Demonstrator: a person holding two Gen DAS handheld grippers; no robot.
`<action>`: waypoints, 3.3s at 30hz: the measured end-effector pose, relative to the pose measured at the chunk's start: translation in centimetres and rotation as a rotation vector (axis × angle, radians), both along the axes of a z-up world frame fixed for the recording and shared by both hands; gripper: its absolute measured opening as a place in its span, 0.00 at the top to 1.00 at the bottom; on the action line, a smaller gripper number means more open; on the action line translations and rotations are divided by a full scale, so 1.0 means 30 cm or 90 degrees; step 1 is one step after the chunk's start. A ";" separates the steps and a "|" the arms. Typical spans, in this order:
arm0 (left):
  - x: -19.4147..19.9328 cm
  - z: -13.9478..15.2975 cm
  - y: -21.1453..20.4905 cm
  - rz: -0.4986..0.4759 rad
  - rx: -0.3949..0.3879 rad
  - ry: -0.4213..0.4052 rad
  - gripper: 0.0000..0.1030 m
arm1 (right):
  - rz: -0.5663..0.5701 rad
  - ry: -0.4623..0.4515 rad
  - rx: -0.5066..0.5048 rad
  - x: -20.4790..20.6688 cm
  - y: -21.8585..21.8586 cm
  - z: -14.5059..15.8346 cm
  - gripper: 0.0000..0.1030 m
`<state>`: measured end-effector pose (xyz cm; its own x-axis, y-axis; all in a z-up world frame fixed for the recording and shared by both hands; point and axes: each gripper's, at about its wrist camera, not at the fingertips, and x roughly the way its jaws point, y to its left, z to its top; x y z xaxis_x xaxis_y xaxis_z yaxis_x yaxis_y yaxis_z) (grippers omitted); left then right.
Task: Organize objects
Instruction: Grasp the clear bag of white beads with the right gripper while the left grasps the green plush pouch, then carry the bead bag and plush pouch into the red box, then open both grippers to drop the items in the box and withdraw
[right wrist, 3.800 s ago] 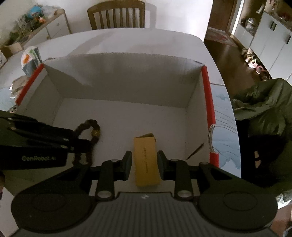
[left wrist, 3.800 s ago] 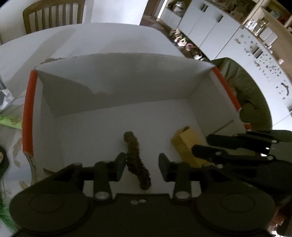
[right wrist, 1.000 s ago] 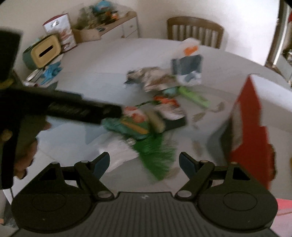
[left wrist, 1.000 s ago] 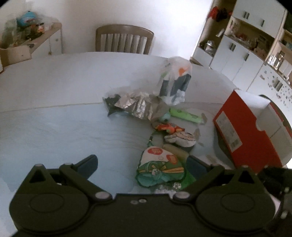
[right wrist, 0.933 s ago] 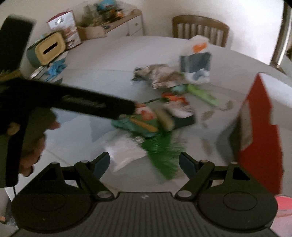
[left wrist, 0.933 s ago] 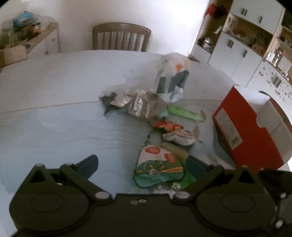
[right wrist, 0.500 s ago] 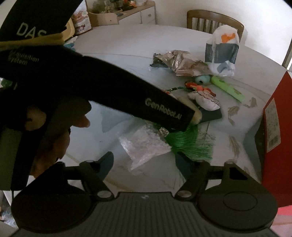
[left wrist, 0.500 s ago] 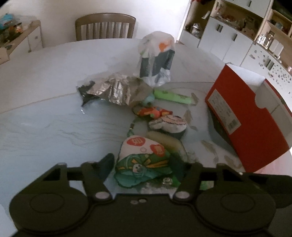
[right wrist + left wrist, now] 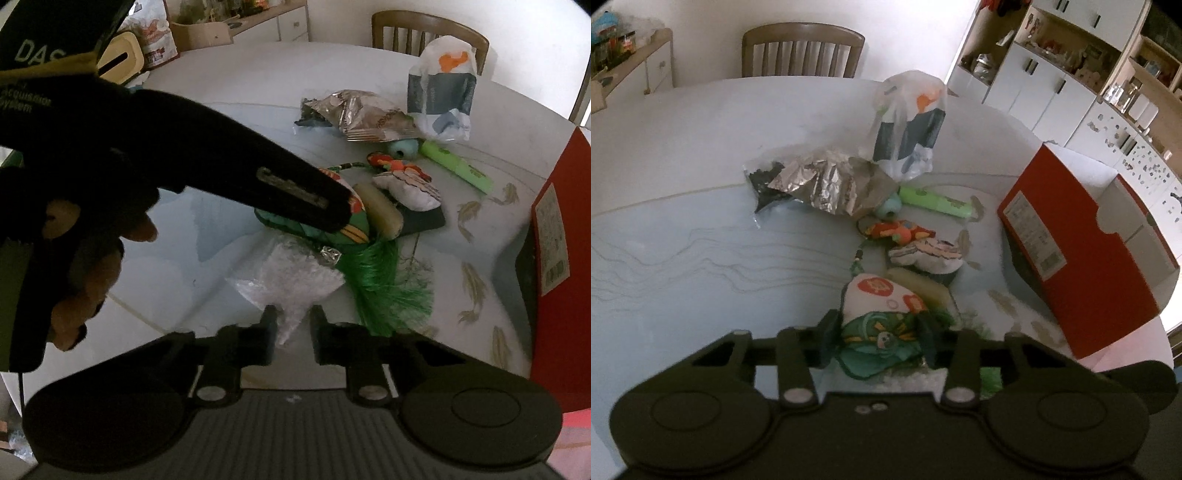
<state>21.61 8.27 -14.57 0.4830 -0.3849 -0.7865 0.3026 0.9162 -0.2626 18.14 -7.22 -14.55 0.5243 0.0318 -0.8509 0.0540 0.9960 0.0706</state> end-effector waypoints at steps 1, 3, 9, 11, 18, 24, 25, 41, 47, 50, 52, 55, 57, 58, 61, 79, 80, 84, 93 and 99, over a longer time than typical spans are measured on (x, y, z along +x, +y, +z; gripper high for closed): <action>-0.003 0.002 0.003 0.001 -0.002 0.000 0.61 | -0.001 -0.001 0.001 -0.003 -0.003 0.002 0.89; -0.010 0.008 0.008 0.000 -0.006 0.001 0.61 | -0.001 -0.001 0.002 -0.009 -0.010 0.006 0.91; -0.053 0.051 0.038 0.005 -0.025 -0.006 0.63 | -0.006 0.002 0.001 -0.065 -0.035 0.046 0.94; -0.067 0.072 0.052 0.010 -0.037 -0.011 0.63 | -0.011 0.001 0.009 -0.096 -0.050 0.065 0.95; -0.116 0.147 0.071 0.015 -0.068 -0.023 0.64 | -0.024 -0.034 0.012 -0.190 -0.100 0.166 0.95; -0.170 0.234 0.058 0.020 -0.092 -0.040 0.64 | -0.044 -0.069 0.004 -0.251 -0.155 0.266 0.95; -0.176 0.249 0.056 0.021 -0.098 -0.045 0.64 | -0.047 -0.079 0.003 -0.262 -0.169 0.289 0.95; -0.180 0.513 -0.197 -0.031 -0.148 -0.116 0.64 | -0.122 -0.183 -0.040 -0.387 -0.467 0.552 0.95; -0.151 0.518 -0.348 -0.052 -0.156 -0.108 0.64 | -0.142 -0.177 -0.064 -0.416 -0.600 0.560 0.95; -0.140 0.518 -0.432 -0.070 -0.158 -0.104 0.64 | -0.152 -0.171 -0.071 -0.434 -0.664 0.544 0.95; -0.128 0.515 -0.488 -0.084 -0.161 -0.099 0.64 | -0.161 -0.166 -0.072 -0.441 -0.707 0.532 0.95; -0.114 0.509 -0.578 -0.100 -0.158 -0.098 0.64 | -0.172 -0.160 -0.077 -0.453 -0.775 0.515 0.95; -0.105 0.500 -0.632 -0.108 -0.155 -0.095 0.64 | -0.180 -0.155 -0.079 -0.464 -0.816 0.502 0.95; -0.100 0.492 -0.662 -0.111 -0.153 -0.093 0.64 | -0.183 -0.153 -0.079 -0.466 -0.834 0.495 0.95; -0.086 0.464 -0.734 -0.121 -0.139 -0.088 0.63 | -0.191 -0.146 -0.084 -0.468 -0.889 0.474 0.95; 0.015 0.157 -0.921 -0.087 -0.047 0.018 0.63 | -0.174 -0.059 -0.066 -0.367 -1.089 0.245 0.95; 0.017 0.143 -0.928 -0.084 -0.041 0.024 0.63 | -0.169 -0.053 -0.067 -0.356 -1.090 0.234 0.95; 0.015 0.102 -0.938 -0.079 -0.025 0.043 0.63 | -0.155 -0.029 -0.061 -0.321 -1.089 0.202 0.95; -0.002 0.063 -0.979 -0.093 0.004 0.066 0.61 | -0.143 0.015 -0.045 -0.284 -1.084 0.163 0.95; -0.008 0.055 -0.989 -0.100 0.011 0.067 0.56 | -0.129 0.009 -0.036 -0.288 -1.085 0.169 0.95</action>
<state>21.37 -21.40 -12.93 0.3327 -0.4349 -0.8368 0.4147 0.8644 -0.2844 9.52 -39.76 -9.49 0.5030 -0.1206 -0.8558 0.2543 0.9670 0.0132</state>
